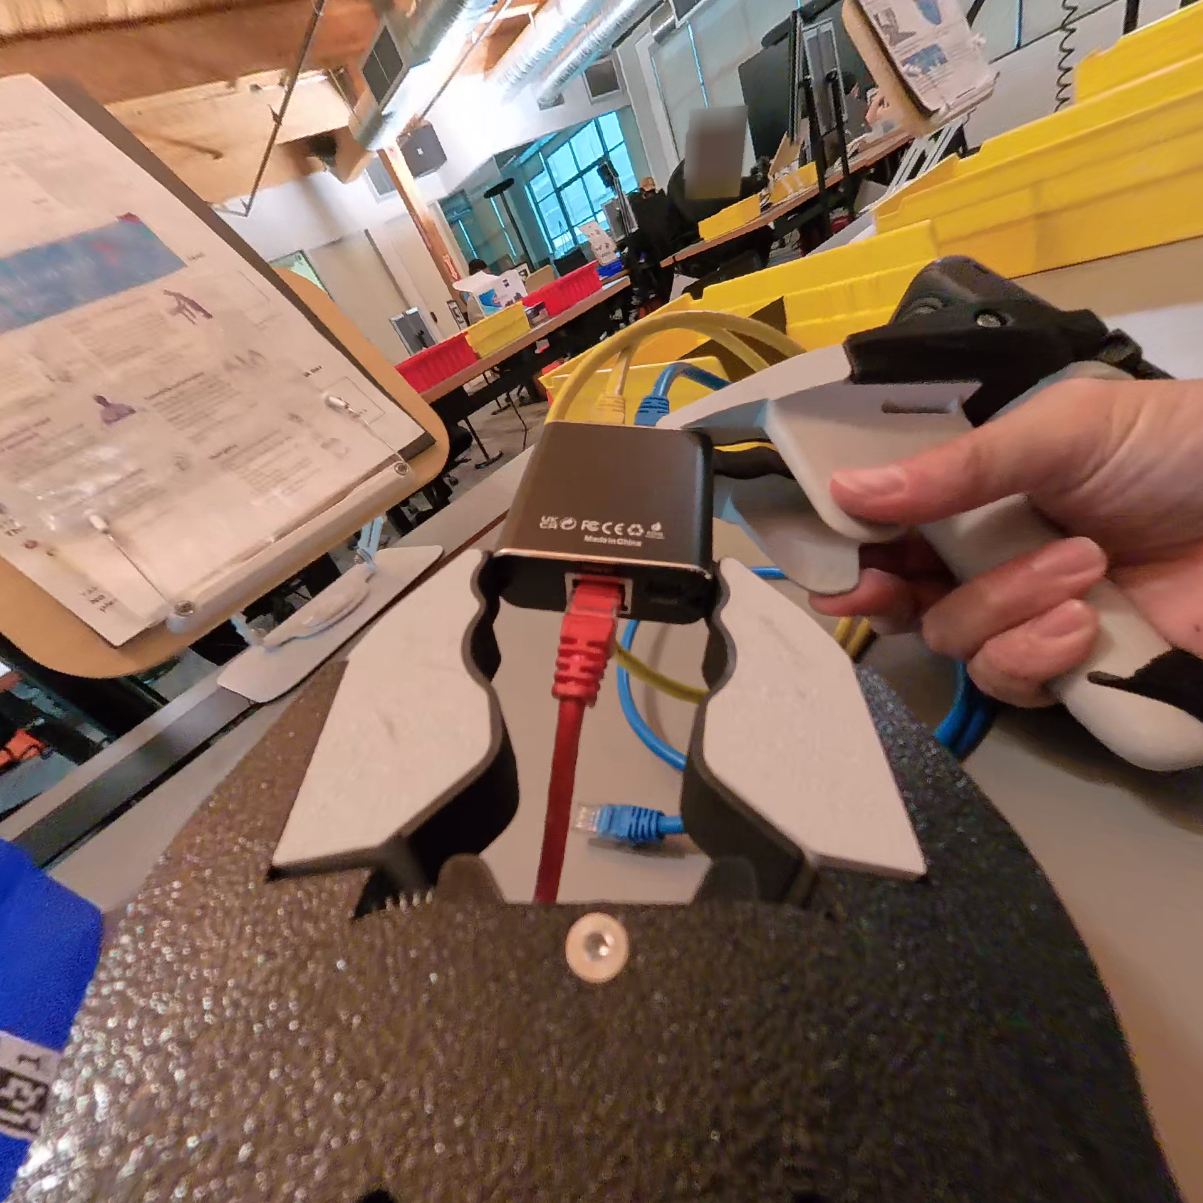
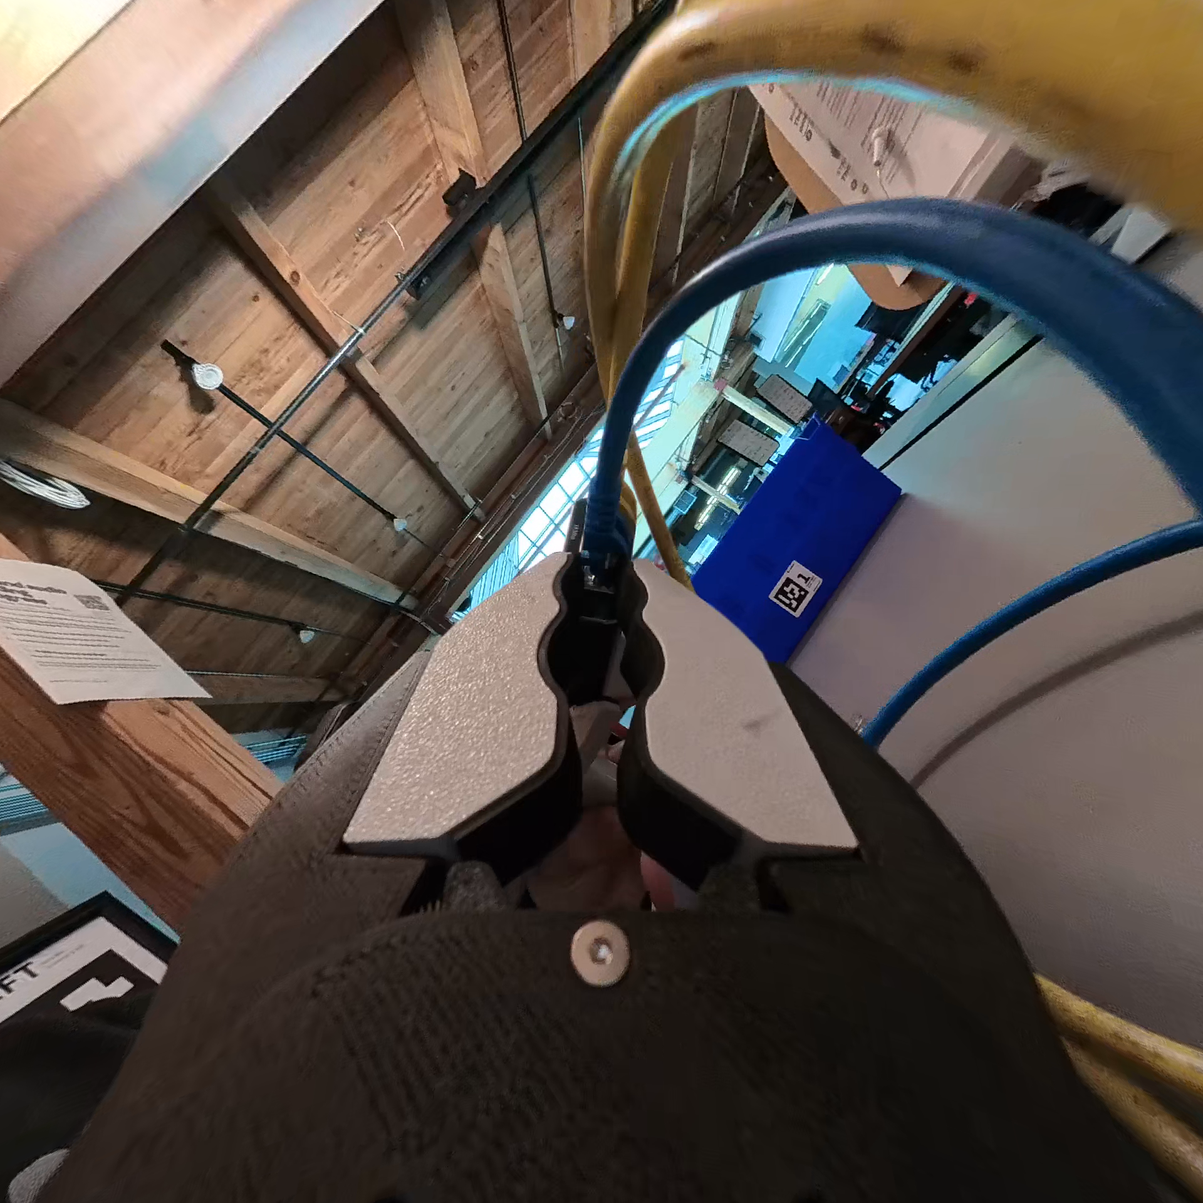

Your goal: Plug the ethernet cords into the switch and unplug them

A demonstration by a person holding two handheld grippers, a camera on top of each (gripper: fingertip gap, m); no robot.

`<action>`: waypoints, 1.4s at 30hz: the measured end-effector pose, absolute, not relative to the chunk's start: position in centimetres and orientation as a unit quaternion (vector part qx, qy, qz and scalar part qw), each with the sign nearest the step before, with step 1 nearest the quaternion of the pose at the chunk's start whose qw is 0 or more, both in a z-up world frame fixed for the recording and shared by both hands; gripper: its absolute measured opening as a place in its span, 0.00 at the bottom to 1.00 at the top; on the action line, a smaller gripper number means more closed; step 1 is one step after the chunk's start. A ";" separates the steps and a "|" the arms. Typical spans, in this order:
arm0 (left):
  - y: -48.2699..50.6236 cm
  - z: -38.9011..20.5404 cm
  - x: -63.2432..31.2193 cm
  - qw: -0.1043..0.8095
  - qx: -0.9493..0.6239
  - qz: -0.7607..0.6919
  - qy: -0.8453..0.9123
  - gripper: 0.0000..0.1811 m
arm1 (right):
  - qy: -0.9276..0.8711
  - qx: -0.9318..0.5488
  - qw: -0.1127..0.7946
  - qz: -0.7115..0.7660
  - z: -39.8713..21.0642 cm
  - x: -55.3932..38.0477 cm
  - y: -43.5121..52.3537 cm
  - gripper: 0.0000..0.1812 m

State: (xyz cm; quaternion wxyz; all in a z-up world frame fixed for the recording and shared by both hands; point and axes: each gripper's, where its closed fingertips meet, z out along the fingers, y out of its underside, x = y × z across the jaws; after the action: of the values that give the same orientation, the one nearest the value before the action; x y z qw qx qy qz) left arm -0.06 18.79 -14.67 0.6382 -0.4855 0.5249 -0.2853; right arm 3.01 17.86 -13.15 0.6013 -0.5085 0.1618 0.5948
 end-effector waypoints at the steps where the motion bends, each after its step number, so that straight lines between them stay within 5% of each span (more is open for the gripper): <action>1: 18.8 -14.6 -0.1 0.643 -0.482 -0.279 0.526 0.33 | 0.163 -0.509 0.601 0.594 -13.1 3.0 17.9 0.04; 42: 18.9 -13.8 -0.5 0.701 -0.435 -0.177 0.538 0.33 | 0.157 -0.489 0.623 0.591 -12.2 3.5 17.6 0.05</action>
State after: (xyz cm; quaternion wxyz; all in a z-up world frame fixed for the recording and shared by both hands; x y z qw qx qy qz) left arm -0.47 18.91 -13.83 0.7005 -0.4346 0.5377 -0.1768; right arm 3.54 17.56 -12.18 0.6226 -0.4885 0.1574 0.5907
